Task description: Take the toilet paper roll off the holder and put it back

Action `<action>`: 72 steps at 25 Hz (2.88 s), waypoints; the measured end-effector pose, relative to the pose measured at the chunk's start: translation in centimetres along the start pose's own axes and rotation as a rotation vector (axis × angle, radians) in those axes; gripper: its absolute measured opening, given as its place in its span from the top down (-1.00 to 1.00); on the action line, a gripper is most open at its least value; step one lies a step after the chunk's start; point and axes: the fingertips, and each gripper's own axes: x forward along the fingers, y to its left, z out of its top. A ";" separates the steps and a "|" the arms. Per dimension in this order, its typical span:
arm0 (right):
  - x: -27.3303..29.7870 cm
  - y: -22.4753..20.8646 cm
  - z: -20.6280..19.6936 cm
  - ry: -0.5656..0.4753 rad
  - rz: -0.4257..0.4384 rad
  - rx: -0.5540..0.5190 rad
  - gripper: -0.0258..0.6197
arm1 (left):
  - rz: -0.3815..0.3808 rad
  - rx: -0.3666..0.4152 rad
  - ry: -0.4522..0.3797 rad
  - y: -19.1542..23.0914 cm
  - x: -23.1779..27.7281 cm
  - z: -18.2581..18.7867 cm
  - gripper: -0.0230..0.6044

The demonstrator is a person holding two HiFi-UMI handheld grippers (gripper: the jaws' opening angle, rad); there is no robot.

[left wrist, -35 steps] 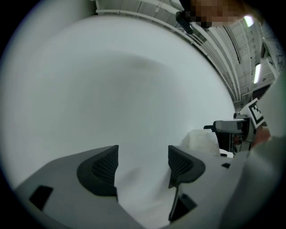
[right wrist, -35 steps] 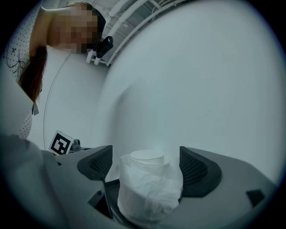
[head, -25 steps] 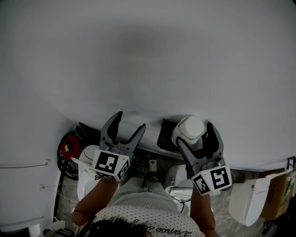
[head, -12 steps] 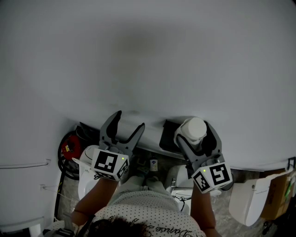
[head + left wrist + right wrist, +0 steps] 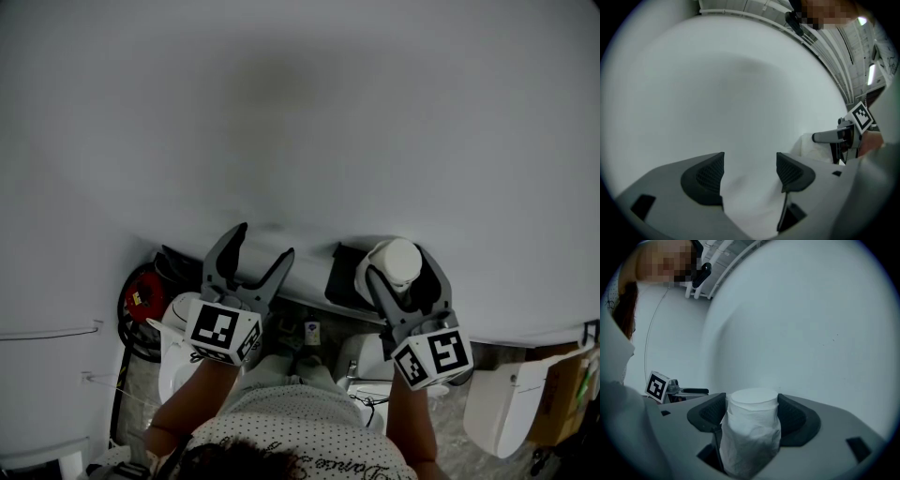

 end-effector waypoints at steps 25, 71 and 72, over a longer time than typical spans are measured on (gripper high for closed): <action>1.1 0.0 -0.7 0.006 0.013 0.008 0.02 | 0.031 -0.013 0.009 1.3 -1.2 -0.9 -0.13; -4.5 1.1 4.5 -0.118 -0.028 -0.045 0.02 | -0.059 -0.014 0.005 -1.5 -2.2 -2.0 -0.13; -4.8 1.0 4.4 -0.117 -0.035 -0.045 0.02 | -0.065 -0.013 0.003 -1.8 -2.1 -1.9 -0.13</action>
